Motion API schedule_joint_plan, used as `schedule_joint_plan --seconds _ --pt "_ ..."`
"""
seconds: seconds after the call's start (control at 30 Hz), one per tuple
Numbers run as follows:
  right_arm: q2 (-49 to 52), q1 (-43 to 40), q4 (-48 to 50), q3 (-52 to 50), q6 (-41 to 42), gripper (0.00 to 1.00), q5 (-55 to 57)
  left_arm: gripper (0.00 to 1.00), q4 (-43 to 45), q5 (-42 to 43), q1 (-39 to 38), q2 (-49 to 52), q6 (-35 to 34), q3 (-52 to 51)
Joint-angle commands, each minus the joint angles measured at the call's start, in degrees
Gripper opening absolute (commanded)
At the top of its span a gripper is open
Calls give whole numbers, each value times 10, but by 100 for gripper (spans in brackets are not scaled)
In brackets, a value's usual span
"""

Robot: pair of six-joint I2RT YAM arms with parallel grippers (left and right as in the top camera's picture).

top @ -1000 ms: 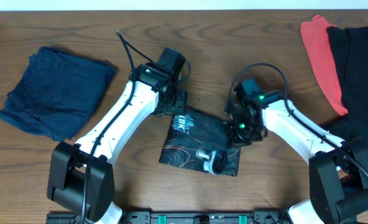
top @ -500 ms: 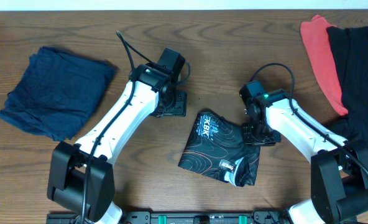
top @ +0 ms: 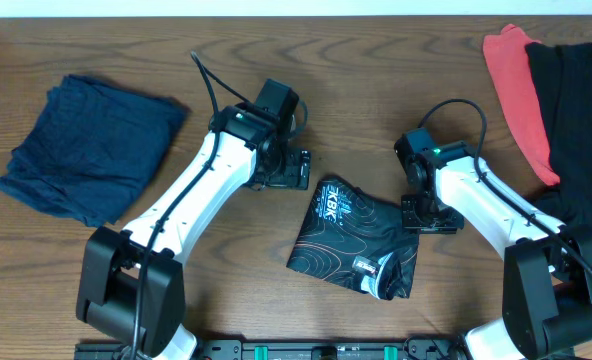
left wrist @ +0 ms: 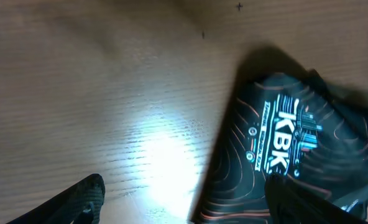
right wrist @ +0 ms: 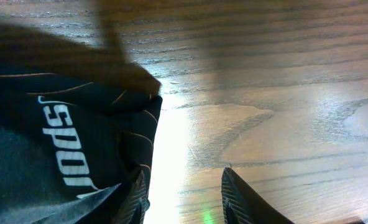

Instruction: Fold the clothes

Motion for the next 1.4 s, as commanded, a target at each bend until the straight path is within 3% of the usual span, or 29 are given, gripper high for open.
schedule_joint_plan --seconds 0.0,0.2,0.53,0.8,0.97,1.1,1.37 --pt "-1 -2 0 -2 7 41 -5 84 7 56 -1 8 33 -10" --pt "-1 -2 4 -2 7 43 -17 88 40 144 0 35 107 -10" --pt "-1 0 27 -2 -9 43 -52 89 57 140 0 64 149 -10" --pt "23 15 109 -2 -40 23 -136 89 45 138 4 64 149 -10" --pt "49 15 113 -2 -40 24 -135 89 47 137 4 64 149 -10" --pt "48 9 105 -2 -40 33 -112 89 47 137 4 64 149 -10" --pt "20 -43 85 0 -10 35 -69 93 50 138 4 64 149 -10"
